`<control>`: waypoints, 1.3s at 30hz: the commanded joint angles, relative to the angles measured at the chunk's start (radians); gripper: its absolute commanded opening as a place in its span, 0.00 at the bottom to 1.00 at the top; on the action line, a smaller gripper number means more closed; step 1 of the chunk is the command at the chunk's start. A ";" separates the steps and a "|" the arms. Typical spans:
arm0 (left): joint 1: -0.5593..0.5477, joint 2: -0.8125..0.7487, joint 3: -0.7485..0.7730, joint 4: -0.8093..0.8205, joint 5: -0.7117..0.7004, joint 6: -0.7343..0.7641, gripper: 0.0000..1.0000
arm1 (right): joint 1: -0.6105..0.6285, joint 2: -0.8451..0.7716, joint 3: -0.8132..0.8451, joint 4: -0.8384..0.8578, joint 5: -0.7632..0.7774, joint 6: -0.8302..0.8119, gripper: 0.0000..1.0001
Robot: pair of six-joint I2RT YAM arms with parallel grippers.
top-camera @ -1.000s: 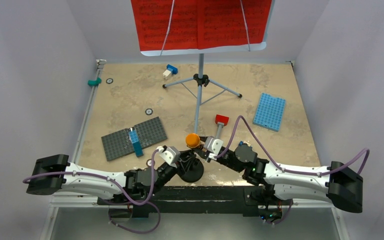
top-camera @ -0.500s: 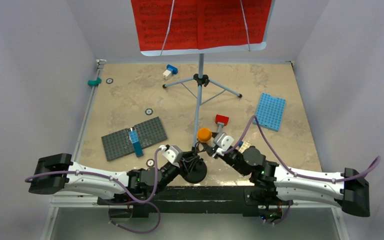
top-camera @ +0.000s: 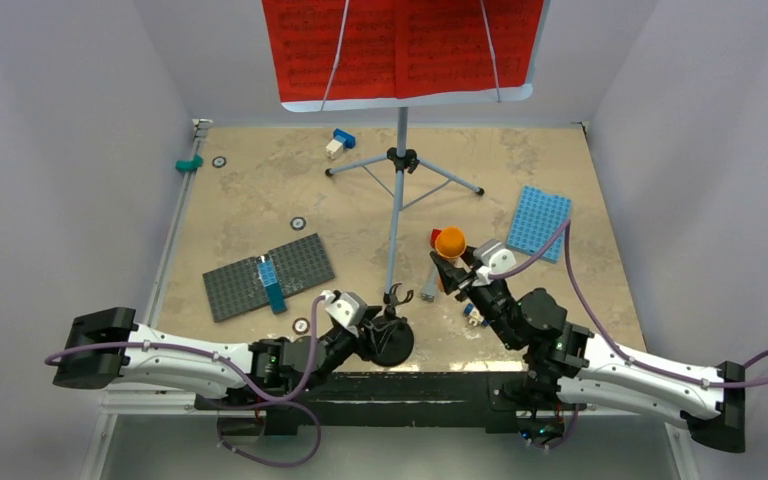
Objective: Pack up the instrument practice props
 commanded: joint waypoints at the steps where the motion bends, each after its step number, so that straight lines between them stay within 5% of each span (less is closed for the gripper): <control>1: -0.010 -0.031 0.028 -0.233 -0.023 -0.057 0.60 | 0.002 -0.061 0.013 -0.070 0.036 0.079 0.00; 8: -0.011 -0.135 0.080 -0.302 -0.035 -0.027 0.80 | 0.002 -0.104 0.005 -0.129 0.039 0.122 0.00; 18: -0.011 -0.266 -0.150 -0.190 0.122 -0.089 0.65 | 0.002 -0.155 -0.034 -0.191 0.041 0.199 0.00; 27: -0.011 -0.163 -0.133 -0.179 0.125 -0.124 0.73 | 0.000 -0.156 -0.014 -0.261 -0.027 0.276 0.00; 36: -0.010 -0.561 -0.002 -0.508 -0.026 -0.179 0.83 | -0.001 -0.039 0.384 -0.648 -0.192 0.469 0.00; 39: -0.010 -0.653 0.052 -0.532 0.028 -0.093 0.97 | -0.003 -0.004 0.488 -0.692 -0.260 0.481 0.00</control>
